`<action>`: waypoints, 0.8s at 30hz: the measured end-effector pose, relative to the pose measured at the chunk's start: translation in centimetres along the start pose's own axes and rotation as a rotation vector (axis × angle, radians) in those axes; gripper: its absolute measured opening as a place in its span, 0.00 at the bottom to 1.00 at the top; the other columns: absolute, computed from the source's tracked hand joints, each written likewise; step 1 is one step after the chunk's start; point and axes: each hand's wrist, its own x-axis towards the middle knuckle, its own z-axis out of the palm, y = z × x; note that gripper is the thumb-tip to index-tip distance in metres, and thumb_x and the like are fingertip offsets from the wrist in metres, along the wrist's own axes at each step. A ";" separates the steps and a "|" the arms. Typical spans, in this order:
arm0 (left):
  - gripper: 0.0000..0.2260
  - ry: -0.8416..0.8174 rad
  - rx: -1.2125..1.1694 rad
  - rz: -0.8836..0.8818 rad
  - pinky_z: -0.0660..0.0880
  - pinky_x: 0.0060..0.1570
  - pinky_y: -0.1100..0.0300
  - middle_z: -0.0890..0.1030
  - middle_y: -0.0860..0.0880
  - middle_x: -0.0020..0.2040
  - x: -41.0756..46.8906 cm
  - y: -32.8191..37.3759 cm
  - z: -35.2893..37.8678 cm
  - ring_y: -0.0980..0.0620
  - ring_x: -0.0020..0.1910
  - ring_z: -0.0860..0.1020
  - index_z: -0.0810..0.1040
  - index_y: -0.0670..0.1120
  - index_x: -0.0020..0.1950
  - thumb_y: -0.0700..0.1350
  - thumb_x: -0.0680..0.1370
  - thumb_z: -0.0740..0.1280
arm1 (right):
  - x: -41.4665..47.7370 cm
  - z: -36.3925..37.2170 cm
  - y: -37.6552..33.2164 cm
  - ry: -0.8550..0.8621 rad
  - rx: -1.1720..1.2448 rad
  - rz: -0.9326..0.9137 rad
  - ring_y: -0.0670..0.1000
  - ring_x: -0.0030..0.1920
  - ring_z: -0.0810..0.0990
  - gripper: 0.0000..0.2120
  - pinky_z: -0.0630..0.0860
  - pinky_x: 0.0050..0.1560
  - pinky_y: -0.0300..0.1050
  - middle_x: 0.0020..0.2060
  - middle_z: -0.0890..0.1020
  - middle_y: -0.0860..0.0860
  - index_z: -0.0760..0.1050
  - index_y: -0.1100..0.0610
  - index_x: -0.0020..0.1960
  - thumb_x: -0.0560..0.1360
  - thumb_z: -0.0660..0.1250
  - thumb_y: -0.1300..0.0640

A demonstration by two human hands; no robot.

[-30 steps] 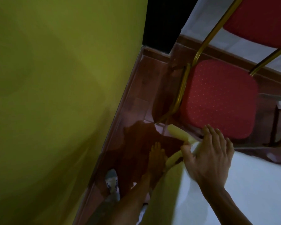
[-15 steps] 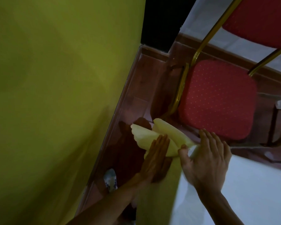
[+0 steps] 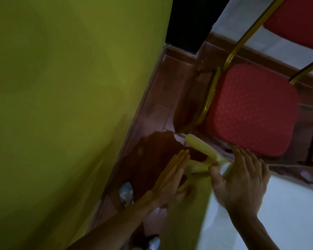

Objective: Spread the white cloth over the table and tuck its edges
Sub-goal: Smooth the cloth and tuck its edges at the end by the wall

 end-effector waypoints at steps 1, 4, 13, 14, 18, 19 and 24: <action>0.35 -0.007 -0.011 0.026 0.53 0.79 0.44 0.56 0.40 0.82 -0.1 0.6 0.3 0.42 0.81 0.53 0.57 0.34 0.79 0.49 0.80 0.67 | 0.0 0.0 0.0 0.004 0.003 0.001 0.62 0.69 0.75 0.37 0.64 0.73 0.63 0.65 0.80 0.62 0.76 0.65 0.68 0.72 0.58 0.39; 0.33 0.039 -0.041 0.024 0.55 0.79 0.46 0.58 0.41 0.81 1.0 1.1 0.9 0.45 0.81 0.54 0.57 0.36 0.80 0.48 0.82 0.66 | -0.1 0.0 -0.2 0.026 0.014 -0.004 0.62 0.69 0.75 0.36 0.63 0.72 0.62 0.64 0.81 0.62 0.77 0.65 0.67 0.72 0.57 0.39; 0.27 -0.126 0.283 -0.063 0.62 0.75 0.41 0.69 0.42 0.76 1.4 -8.6 3.5 0.39 0.78 0.62 0.66 0.41 0.77 0.43 0.78 0.64 | -0.1 0.3 -0.1 0.110 0.032 -0.025 0.62 0.66 0.77 0.33 0.64 0.70 0.59 0.62 0.82 0.63 0.78 0.66 0.64 0.72 0.59 0.42; 0.26 -0.189 0.324 -0.155 0.61 0.76 0.40 0.70 0.41 0.76 0.5 -9.9 3.2 0.38 0.78 0.62 0.68 0.40 0.77 0.45 0.78 0.57 | -0.1 0.4 -0.1 0.115 0.032 -0.026 0.63 0.66 0.77 0.32 0.64 0.70 0.60 0.61 0.82 0.63 0.78 0.66 0.64 0.73 0.59 0.42; 0.28 -0.334 0.617 -0.525 0.46 0.78 0.41 0.55 0.39 0.81 -4.3 -14.7 1.0 0.37 0.81 0.47 0.53 0.39 0.81 0.45 0.81 0.50 | -0.2 0.5 -0.1 0.112 0.031 -0.019 0.63 0.66 0.77 0.33 0.64 0.71 0.61 0.61 0.82 0.63 0.78 0.66 0.64 0.73 0.59 0.41; 0.30 -0.347 0.641 -0.588 0.43 0.78 0.41 0.51 0.38 0.82 -5.5 -15.5 0.3 0.37 0.81 0.44 0.49 0.39 0.82 0.48 0.83 0.52 | -0.2 0.5 -0.1 0.115 0.034 -0.019 0.63 0.66 0.77 0.32 0.64 0.71 0.61 0.61 0.82 0.63 0.78 0.66 0.64 0.72 0.59 0.42; 0.43 -0.272 0.262 -0.256 0.50 0.79 0.44 0.42 0.46 0.82 -6.6 -11.3 -2.2 0.46 0.82 0.41 0.47 0.41 0.82 0.55 0.76 0.66 | -0.3 0.5 -0.2 0.118 0.047 -0.011 0.63 0.65 0.77 0.32 0.64 0.71 0.61 0.61 0.82 0.64 0.78 0.66 0.63 0.72 0.60 0.42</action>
